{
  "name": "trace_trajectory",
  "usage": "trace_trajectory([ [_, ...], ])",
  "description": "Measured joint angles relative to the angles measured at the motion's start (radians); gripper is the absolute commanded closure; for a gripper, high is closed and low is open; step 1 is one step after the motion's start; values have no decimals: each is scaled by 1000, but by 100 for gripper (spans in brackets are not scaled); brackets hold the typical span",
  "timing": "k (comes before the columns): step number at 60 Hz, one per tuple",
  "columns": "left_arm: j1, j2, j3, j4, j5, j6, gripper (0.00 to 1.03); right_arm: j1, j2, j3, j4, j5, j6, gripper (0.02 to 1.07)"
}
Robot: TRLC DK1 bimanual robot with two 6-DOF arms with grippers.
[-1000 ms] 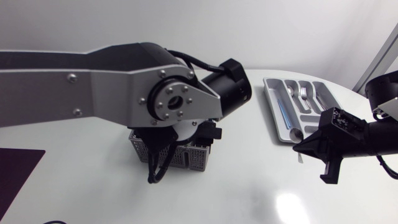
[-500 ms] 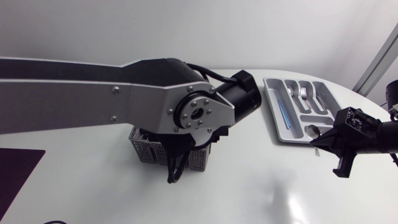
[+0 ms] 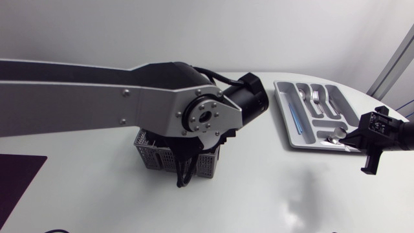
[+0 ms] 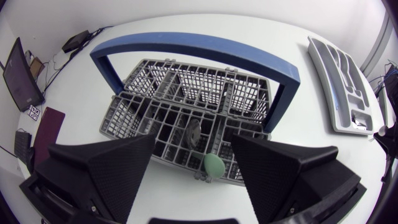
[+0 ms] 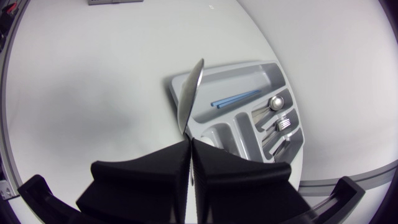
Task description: Unload the cutlery basket into the drawer organizer.
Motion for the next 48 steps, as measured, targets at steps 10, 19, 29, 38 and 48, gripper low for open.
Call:
trace_trajectory([
  [10,0,0,0,0,0,-19,19,-18,108,27,166,74,-58,101],
  [19,0,0,0,0,-3,-30,21,-18,219,49,293,155,-79,101],
  [29,6,4,0,0,-26,-38,22,-18,313,69,383,214,-83,101],
  [38,19,19,0,0,-27,-38,22,-18,327,69,425,245,-87,95],
  [48,31,27,0,0,-27,-41,31,-19,328,66,463,254,-86,51],
])
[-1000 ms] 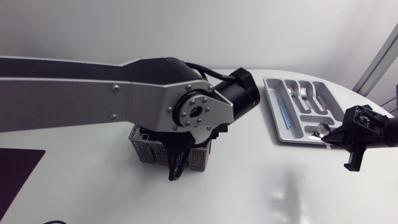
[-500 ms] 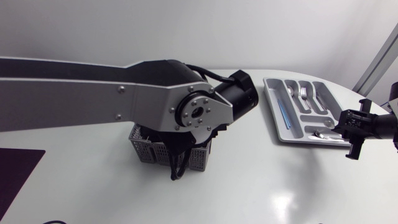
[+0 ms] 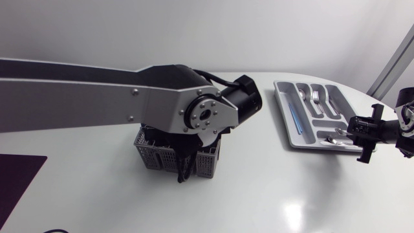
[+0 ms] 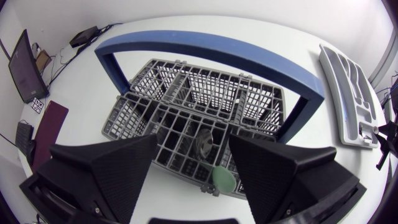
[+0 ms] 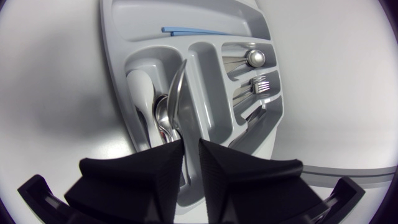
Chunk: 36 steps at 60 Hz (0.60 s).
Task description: Unload the cutlery basket into the drawer organizer.
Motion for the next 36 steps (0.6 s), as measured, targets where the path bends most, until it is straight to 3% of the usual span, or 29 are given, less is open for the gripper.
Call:
trace_trajectory([
  [13,5,5,0,0,-2,0,31,-2,-45,-68,39,7,30,30],
  [19,5,5,0,0,-2,0,31,5,-111,-117,40,8,48,15],
  [36,5,5,0,-1,-2,0,31,119,-359,-219,-12,11,170,11],
])
